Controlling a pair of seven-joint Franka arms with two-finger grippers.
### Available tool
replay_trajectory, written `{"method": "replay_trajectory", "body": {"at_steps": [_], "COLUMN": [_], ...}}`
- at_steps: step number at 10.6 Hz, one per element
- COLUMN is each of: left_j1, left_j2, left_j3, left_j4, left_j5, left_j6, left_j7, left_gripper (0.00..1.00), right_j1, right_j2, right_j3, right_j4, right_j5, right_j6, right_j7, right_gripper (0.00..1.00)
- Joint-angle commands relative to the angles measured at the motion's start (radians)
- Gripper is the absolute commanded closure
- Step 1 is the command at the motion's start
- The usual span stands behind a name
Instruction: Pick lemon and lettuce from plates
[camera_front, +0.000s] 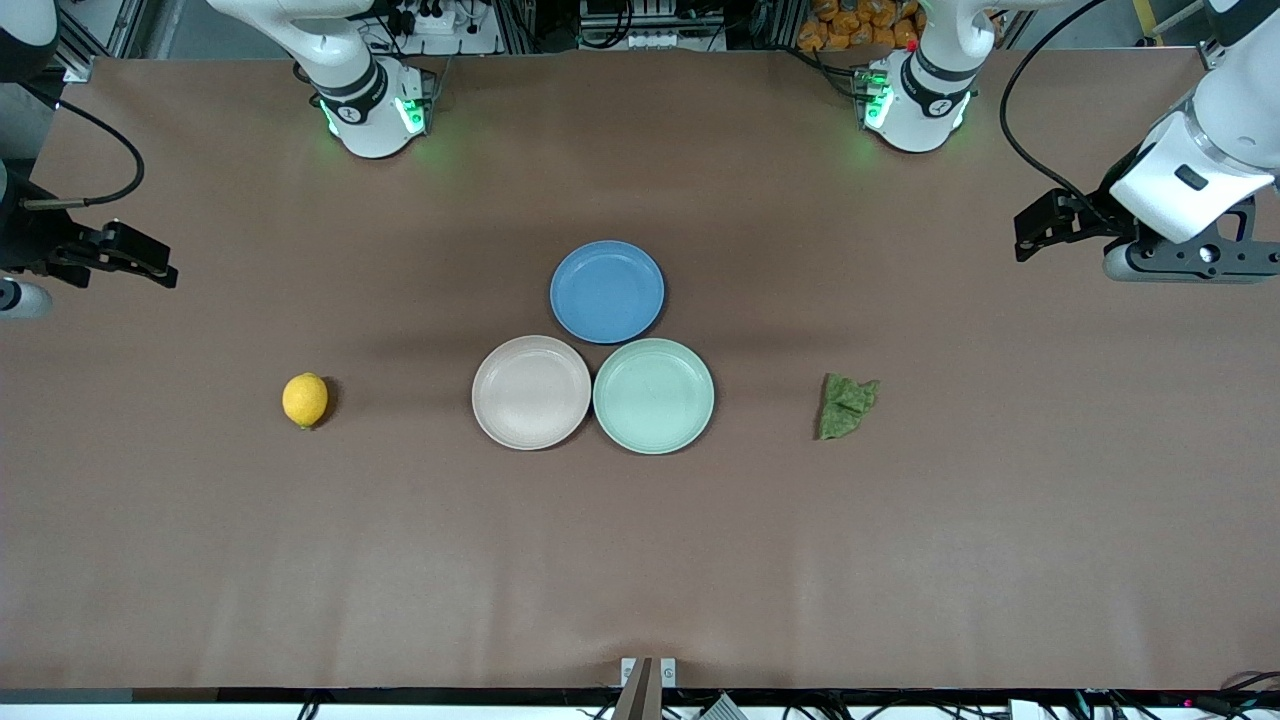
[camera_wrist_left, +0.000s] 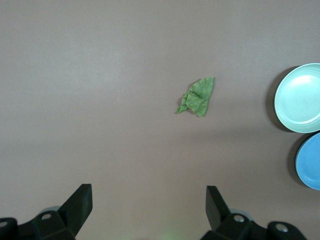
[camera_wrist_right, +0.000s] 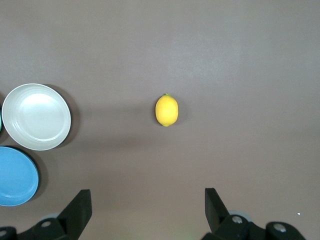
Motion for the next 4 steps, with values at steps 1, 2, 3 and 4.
{"method": "replay_trajectory", "body": {"at_steps": [1, 2, 3, 4], "left_j1": [0.01, 0.01, 0.008, 0.01], "left_j2": [0.005, 0.005, 0.006, 0.005], "left_j3": [0.003, 0.004, 0.004, 0.004], "left_j4": [0.021, 0.022, 0.022, 0.022], "left_j5": [-0.01, -0.009, -0.007, -0.007], "left_j6": [-0.018, -0.018, -0.018, -0.018], "left_j7": [0.02, 0.021, 0.021, 0.021], "left_gripper": [0.0, 0.0, 0.0, 0.0], "right_j1": [0.005, 0.003, 0.003, 0.003], "right_j2": [-0.015, -0.015, -0.015, -0.013], "right_j3": [0.001, 0.0, 0.0, 0.0], "right_j4": [-0.007, -0.007, -0.007, -0.005], "right_j5": [-0.005, -0.005, -0.005, -0.005], "right_j6": [0.003, 0.003, 0.003, 0.001], "right_j7": [0.016, 0.016, 0.016, 0.016], "right_gripper": [0.0, 0.0, 0.0, 0.0]}}
